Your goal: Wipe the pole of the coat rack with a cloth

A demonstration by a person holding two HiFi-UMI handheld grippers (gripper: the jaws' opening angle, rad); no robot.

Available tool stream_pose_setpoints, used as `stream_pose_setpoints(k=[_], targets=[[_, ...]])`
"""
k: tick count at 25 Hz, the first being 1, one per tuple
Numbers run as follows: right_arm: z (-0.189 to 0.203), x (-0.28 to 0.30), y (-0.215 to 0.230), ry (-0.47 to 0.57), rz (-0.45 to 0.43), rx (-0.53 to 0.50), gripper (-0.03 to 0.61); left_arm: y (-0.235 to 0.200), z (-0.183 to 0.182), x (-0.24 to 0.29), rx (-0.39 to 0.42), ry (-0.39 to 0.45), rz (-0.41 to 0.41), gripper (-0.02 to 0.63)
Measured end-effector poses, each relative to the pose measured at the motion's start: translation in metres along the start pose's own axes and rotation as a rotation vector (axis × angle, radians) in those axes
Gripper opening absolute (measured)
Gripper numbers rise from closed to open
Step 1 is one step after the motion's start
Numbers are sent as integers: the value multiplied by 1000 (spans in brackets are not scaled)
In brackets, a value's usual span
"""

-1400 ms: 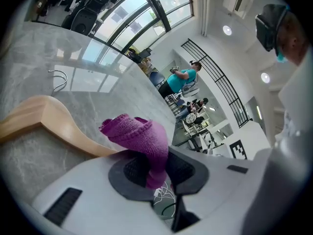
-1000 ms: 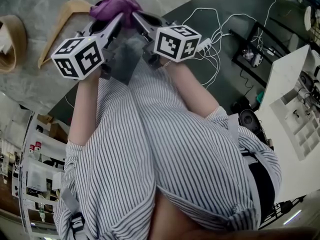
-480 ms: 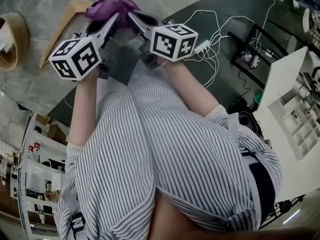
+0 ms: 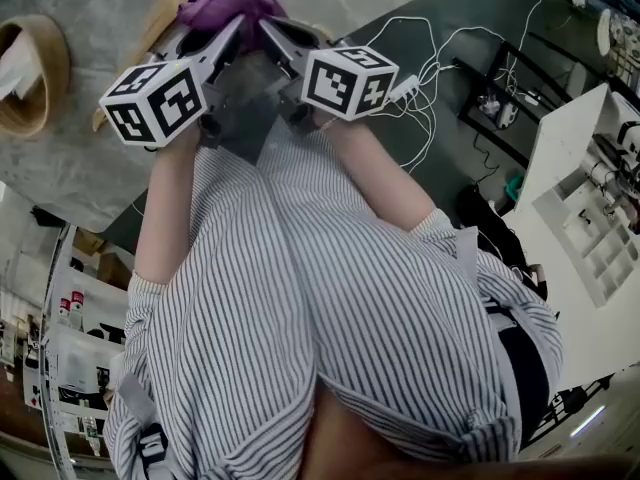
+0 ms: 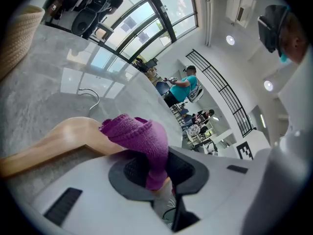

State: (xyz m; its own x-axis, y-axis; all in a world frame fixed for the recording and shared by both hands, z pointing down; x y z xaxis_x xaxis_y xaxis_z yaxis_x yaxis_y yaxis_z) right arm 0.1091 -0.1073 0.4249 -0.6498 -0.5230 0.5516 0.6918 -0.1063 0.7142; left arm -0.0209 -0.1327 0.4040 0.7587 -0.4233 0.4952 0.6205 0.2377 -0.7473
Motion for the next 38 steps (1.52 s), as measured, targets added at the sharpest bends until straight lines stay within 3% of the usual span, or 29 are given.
stream_pose_setpoints(k=[15,38], targets=[[7,37,-37,-3,-2,-13,17,-34,-17,-36,0,10,5,83],[0,85,-71,-7,-5,-16,16,-73,-42,-69,-113,135,1,83]])
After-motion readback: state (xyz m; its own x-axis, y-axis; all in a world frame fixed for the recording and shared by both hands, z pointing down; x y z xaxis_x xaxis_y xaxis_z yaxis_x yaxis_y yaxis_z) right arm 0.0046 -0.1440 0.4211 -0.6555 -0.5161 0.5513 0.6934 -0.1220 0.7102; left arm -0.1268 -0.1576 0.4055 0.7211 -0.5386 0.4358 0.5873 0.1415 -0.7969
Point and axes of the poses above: the fingertips, and each gripper's own axes: x forward along the fingers, y to its right, z out of its underside, the point moved 7 cm from there along -x, backward along the fingers, and after that the axes turned 2 degrees about y, right-handed, at the moved point
